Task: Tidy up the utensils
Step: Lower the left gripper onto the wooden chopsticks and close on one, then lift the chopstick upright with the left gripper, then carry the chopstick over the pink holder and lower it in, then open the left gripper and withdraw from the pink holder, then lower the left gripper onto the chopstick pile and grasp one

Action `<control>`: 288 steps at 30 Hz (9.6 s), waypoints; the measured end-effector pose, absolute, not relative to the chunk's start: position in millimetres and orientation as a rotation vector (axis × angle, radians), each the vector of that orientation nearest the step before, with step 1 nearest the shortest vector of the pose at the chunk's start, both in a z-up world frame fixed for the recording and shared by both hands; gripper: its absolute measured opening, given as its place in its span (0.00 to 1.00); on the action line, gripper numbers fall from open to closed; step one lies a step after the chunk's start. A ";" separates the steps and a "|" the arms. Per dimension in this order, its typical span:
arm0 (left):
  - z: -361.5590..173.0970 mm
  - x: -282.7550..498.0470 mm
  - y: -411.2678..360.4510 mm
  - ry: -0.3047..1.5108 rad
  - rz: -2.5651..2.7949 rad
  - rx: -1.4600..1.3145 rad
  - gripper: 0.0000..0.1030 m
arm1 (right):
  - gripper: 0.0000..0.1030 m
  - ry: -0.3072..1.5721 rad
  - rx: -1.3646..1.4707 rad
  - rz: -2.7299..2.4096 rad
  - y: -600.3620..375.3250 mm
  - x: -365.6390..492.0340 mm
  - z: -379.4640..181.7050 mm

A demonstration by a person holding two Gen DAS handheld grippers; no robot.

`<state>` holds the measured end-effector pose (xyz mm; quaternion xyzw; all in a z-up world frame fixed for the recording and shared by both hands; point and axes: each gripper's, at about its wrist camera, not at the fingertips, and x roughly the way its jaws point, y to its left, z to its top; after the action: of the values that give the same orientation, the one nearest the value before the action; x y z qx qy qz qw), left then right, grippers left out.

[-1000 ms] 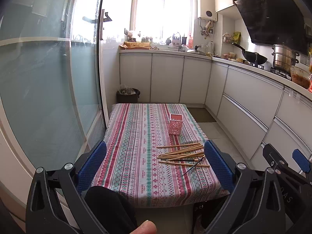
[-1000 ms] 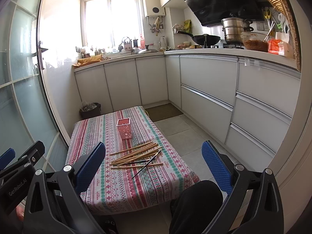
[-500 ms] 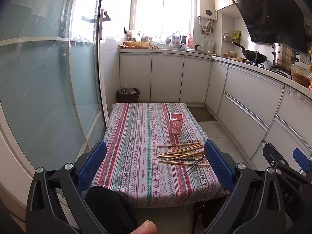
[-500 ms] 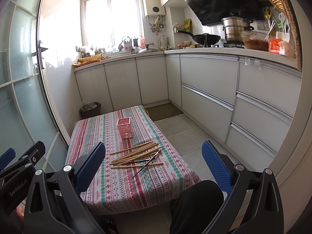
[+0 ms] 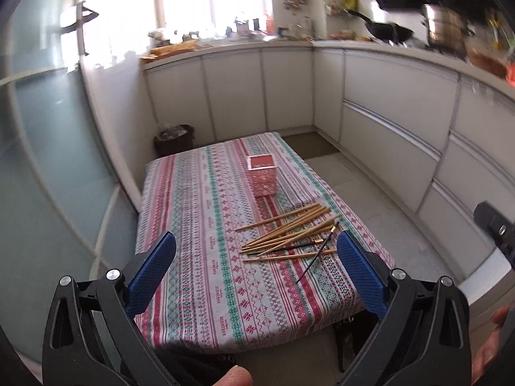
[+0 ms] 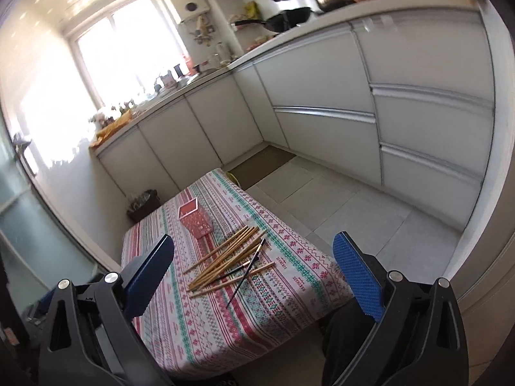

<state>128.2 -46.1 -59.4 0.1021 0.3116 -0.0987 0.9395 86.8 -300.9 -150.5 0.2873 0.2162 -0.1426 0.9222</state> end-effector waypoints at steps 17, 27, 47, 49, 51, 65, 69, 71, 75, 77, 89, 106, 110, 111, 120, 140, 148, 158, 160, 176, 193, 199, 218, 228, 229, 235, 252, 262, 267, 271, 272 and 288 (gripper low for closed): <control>-228.3 390.2 -185.4 1.189 -0.873 0.764 0.93 | 0.94 0.739 0.776 -0.401 -378.8 228.4 -276.5; -274.0 457.9 -217.5 1.337 -1.022 0.829 0.59 | 0.94 0.896 0.946 -0.317 -392.8 267.7 -320.5; -337.0 514.2 -268.9 1.330 -1.049 0.980 0.18 | 0.94 0.958 1.027 -0.281 -395.3 285.0 -335.9; -343.8 518.2 -270.4 1.333 -1.054 0.993 0.18 | 0.94 0.964 1.026 -0.282 -394.0 286.0 -336.9; -345.4 518.1 -274.6 1.340 -1.065 1.001 0.18 | 0.94 0.965 1.022 -0.286 -393.9 286.1 -336.6; -356.1 528.2 -295.9 1.352 -1.003 1.067 0.20 | 0.94 1.014 1.060 -0.295 -387.8 300.7 -348.2; -355.3 498.4 -288.6 1.297 -0.939 0.974 0.06 | 0.94 1.059 1.155 -0.312 -392.7 323.0 -354.0; -350.3 496.0 -278.1 1.250 -0.834 0.929 0.06 | 0.93 1.077 1.218 -0.262 -396.4 348.6 -355.7; -298.2 494.8 -237.8 1.161 -0.776 0.668 0.06 | 0.72 1.199 1.194 -0.222 -391.5 404.4 -362.2; -266.2 488.2 -215.8 1.095 -0.765 0.558 0.06 | 0.52 1.277 1.168 -0.216 -384.4 424.6 -372.2; -177.1 442.0 -121.9 0.821 -0.772 0.234 0.06 | 0.39 1.340 1.130 -0.396 -366.4 463.1 -394.4; -147.1 399.5 -78.2 0.772 -0.677 0.015 0.06 | 0.08 1.146 1.057 -0.346 -326.4 458.6 -348.0; -133.7 384.4 -68.8 0.736 -0.624 -0.020 0.06 | 0.08 1.012 0.976 -0.255 -309.9 437.4 -288.3; -130.9 380.7 -66.0 0.727 -0.612 -0.032 0.06 | 0.08 0.980 0.958 -0.235 -308.4 427.6 -273.5; -90.7 346.6 -50.1 0.623 -0.541 -0.117 0.06 | 0.08 0.716 0.781 -0.110 -280.8 365.3 -153.9; -25.8 356.7 -55.0 0.434 -0.451 -0.217 0.06 | 0.08 0.407 0.616 0.010 -286.1 346.7 -21.3; -24.0 408.5 -59.2 0.354 -0.380 -0.252 0.06 | 0.08 0.302 0.552 0.025 -286.4 400.2 -5.0; -45.8 467.6 -67.9 0.208 -0.242 -0.225 0.06 | 0.08 0.285 0.449 0.021 -275.0 461.0 -37.1; -55.6 480.5 -70.9 0.213 -0.233 -0.223 0.06 | 0.08 0.299 0.430 0.027 -270.6 473.2 -47.1; -113.9 520.3 -71.7 0.272 -0.219 -0.226 0.25 | 0.08 0.379 0.398 0.030 -254.7 519.1 -106.7; -78.0 433.9 6.2 0.183 -0.054 -0.423 0.38 | 0.08 0.396 0.357 0.035 -234.9 520.7 -107.0; -69.2 422.4 25.2 0.176 -0.017 -0.457 0.42 | 0.08 0.430 0.321 0.013 -222.7 527.6 -117.5; -73.3 421.5 25.3 0.220 -0.048 -0.439 0.56 | 0.85 0.276 0.491 -0.079 -248.3 490.6 -118.8; -78.7 418.9 -20.8 0.294 -0.226 -0.269 0.93 | 0.94 0.463 0.474 -0.274 -295.6 405.2 -182.4; -81.6 419.2 -30.9 0.318 -0.251 -0.217 0.93 | 0.94 0.530 0.481 -0.294 -302.7 398.3 -198.4; -118.8 424.0 -95.4 0.518 -0.534 0.000 0.93 | 0.94 0.862 0.728 -0.363 -348.6 360.8 -289.4; -322.1 477.8 -263.9 1.205 -0.821 0.750 0.31 | 0.94 0.932 1.180 -0.306 -411.9 344.2 -339.7; -349.2 499.9 -287.4 1.252 -0.818 0.802 0.17 | 0.94 0.927 1.246 -0.279 -426.9 340.3 -343.5; -357.8 500.4 -296.5 1.262 -0.811 0.852 0.14 | 0.94 0.926 1.241 -0.279 -428.0 339.3 -342.0; -365.7 494.1 -296.5 1.304 -0.860 0.898 0.08 | 0.94 0.933 1.227 -0.276 -424.6 341.4 -341.6; -366.7 495.8 -297.1 1.317 -0.864 0.897 0.08 | 0.94 0.933 1.227 -0.277 -424.1 341.9 -341.5; -258.3 463.4 -166.9 1.083 -0.651 0.242 0.07 | 0.28 1.293 1.181 -0.087 -358.9 454.0 -376.2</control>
<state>463.4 -166.9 -258.3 0.1129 0.5050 -0.3034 0.8001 454.0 -358.9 -376.2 0.5176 0.5670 -0.0382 0.6397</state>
